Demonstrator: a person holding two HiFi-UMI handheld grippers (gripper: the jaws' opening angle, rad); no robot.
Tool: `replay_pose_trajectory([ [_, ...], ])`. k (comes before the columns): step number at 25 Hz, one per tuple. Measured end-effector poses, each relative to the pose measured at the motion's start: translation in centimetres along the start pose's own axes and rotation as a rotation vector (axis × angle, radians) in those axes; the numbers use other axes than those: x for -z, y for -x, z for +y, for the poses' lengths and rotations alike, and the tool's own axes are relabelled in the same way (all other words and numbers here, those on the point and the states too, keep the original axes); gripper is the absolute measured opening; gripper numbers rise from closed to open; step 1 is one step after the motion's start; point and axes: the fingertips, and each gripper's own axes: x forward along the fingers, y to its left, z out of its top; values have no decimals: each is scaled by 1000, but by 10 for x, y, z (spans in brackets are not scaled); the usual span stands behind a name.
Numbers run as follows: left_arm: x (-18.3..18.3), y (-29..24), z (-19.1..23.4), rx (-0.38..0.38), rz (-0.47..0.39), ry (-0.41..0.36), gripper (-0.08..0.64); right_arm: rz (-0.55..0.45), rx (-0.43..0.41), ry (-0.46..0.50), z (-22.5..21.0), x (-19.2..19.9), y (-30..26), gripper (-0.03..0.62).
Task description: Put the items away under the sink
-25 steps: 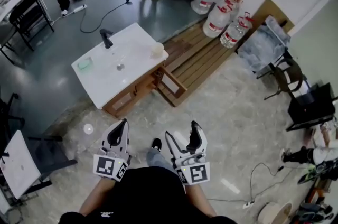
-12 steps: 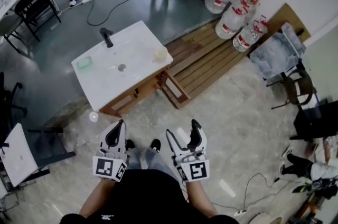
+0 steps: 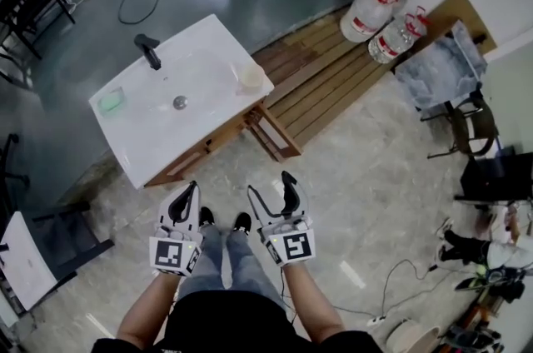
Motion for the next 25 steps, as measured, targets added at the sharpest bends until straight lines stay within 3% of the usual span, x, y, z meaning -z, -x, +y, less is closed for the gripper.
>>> replay_pose_trajectory([
  [11,68,-93,53,-12,22,15,6,73,-7,77,-38,98,-151,322],
  [19,88,-129,75,-33,35,33,6,99,11,86,-66,132,-244,299],
  [25,101,-131,77,-31,69,42,6,121,36,98,-76,139,-283,273],
])
